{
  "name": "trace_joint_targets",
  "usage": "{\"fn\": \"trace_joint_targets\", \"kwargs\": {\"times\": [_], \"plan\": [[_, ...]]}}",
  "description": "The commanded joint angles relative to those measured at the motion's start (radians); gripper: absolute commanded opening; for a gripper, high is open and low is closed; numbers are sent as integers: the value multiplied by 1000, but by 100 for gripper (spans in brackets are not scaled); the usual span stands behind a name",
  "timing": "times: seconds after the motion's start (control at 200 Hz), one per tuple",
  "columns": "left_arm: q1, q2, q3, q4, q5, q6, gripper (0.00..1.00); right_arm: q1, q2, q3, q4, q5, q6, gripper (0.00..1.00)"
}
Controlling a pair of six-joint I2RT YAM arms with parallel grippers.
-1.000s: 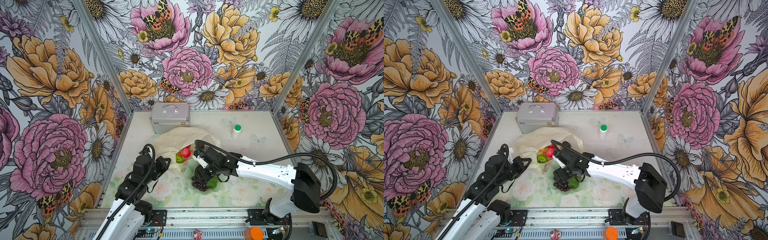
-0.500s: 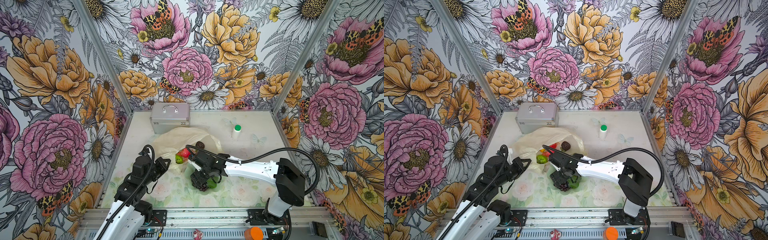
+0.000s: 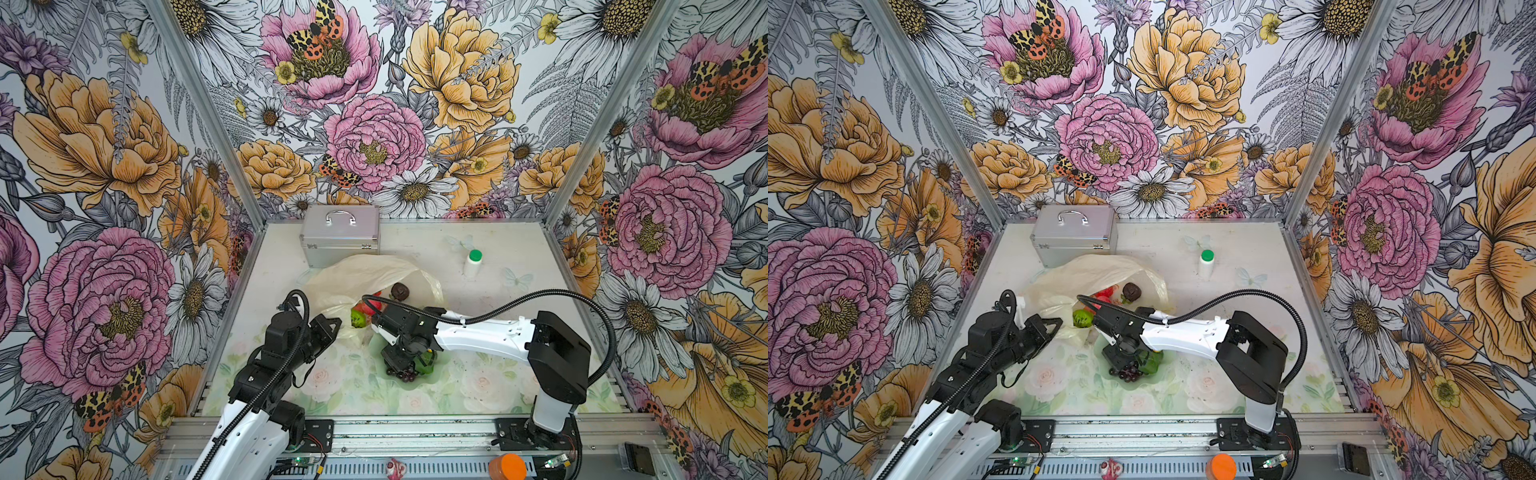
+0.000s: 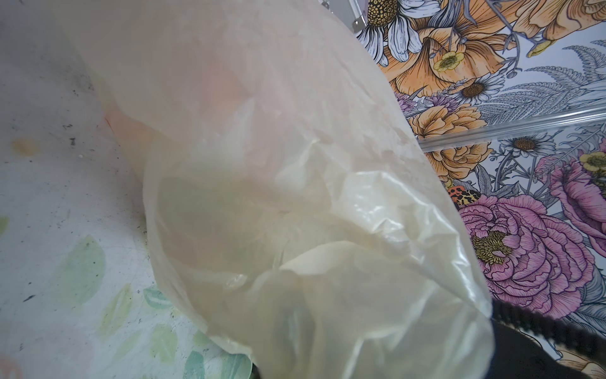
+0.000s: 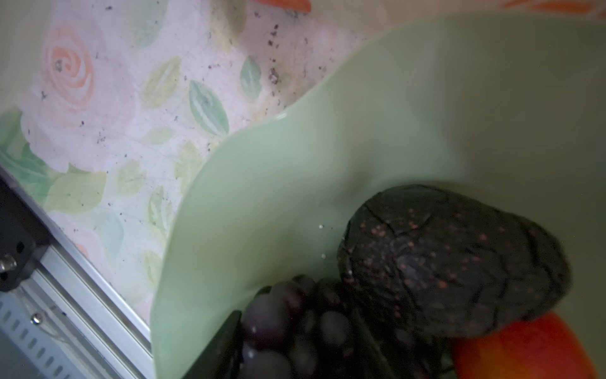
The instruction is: Place the fruits into the plastic bag
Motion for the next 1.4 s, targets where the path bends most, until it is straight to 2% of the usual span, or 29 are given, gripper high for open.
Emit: {"fn": "trace_joint_targets", "kwargs": {"times": [0.0, 0.08, 0.275, 0.54, 0.795, 1.101, 1.391], "plan": [[4, 0, 0, 0, 3, -2, 0, -14, 16, 28, -15, -18, 1, 37], [5, 0, 0, 0, 1, -2, 0, -24, 14, 22, -11, -31, 6, 30], [2, -3, 0, 0, 1, -2, 0, -36, -63, -32, 51, -22, 9, 29], [1, 6, 8, -1, -4, -1, 0, -96, -277, -198, 247, -68, 55, 27], [-1, 21, 14, 5, -4, 6, 0, -168, -475, -293, 308, -113, 116, 27], [-5, 44, 9, 32, -2, 4, 0, -216, -599, -260, 316, -100, 185, 26], [-11, 92, 32, 61, 9, 15, 0, -228, -567, -126, 314, -117, 195, 26]]}}
